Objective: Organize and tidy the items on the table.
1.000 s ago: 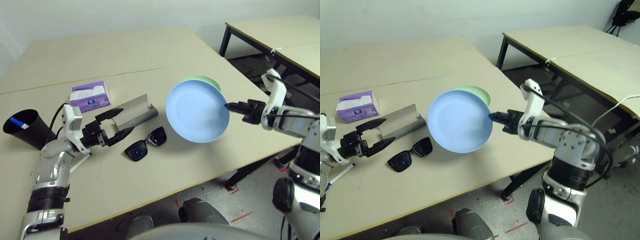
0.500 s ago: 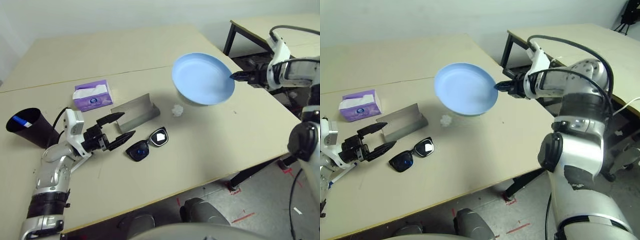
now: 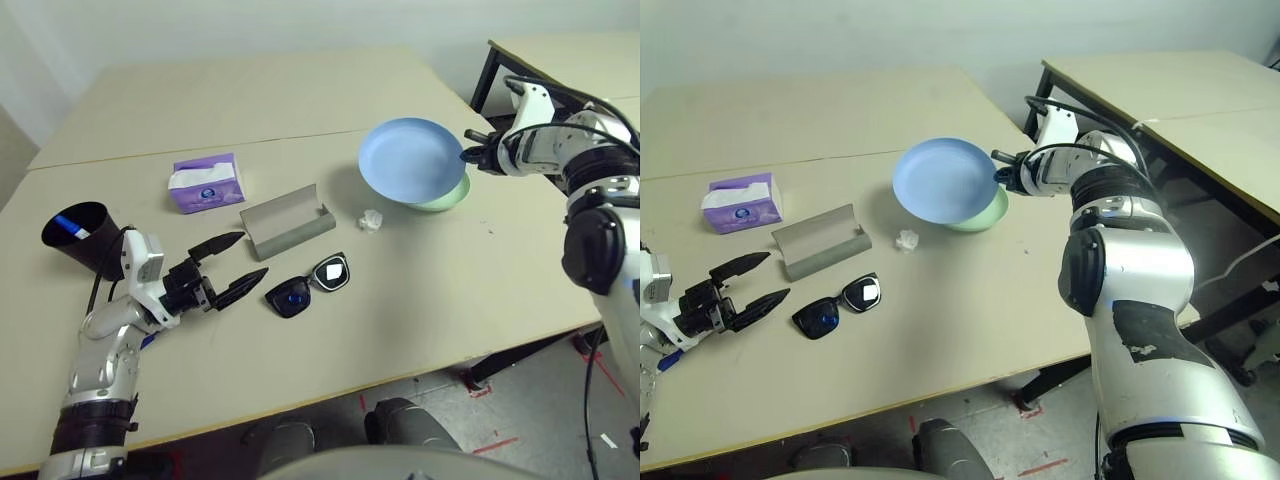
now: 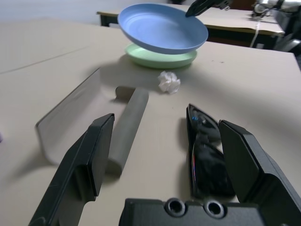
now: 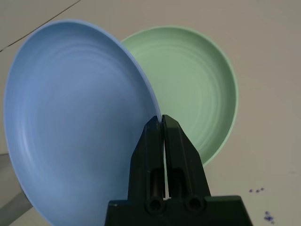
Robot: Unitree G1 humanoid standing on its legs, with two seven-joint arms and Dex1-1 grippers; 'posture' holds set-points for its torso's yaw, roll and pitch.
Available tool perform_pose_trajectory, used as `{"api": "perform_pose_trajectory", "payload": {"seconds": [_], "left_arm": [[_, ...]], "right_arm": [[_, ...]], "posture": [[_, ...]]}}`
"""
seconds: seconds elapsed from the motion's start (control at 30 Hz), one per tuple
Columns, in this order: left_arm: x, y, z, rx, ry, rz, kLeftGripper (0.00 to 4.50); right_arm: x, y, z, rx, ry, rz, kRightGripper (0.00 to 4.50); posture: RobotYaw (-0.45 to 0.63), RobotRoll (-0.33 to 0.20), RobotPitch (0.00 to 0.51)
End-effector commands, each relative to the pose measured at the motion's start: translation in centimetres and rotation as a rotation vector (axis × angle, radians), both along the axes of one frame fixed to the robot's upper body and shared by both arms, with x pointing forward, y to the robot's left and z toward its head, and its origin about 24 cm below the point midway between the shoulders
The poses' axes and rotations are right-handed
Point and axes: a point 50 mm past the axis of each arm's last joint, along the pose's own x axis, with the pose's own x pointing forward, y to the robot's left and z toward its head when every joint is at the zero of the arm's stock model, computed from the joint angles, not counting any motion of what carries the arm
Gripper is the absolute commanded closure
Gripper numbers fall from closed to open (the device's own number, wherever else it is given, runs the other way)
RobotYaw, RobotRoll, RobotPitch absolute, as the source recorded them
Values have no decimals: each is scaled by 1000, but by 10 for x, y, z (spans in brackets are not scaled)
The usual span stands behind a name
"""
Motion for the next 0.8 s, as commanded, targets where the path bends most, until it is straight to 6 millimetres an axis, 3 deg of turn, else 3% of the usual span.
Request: {"api": "perform_pose_trajectory", "payload": {"seconds": [0.03, 0.5, 0.8], "left_arm": [[-4, 3, 3, 15, -19, 10, 0], [-13, 11, -8, 14, -4, 26, 0], [-17, 18, -13, 7, 6, 25, 0]], "right_arm": [[-1, -11, -6, -16, -16, -55, 4476], [-4, -40, -12, -59, -68, -239, 4476], [-6, -46, -20, -87, -65, -271, 4476]], "posture": [[-2, 0, 19], [15, 0, 25], [24, 0, 41]]}}
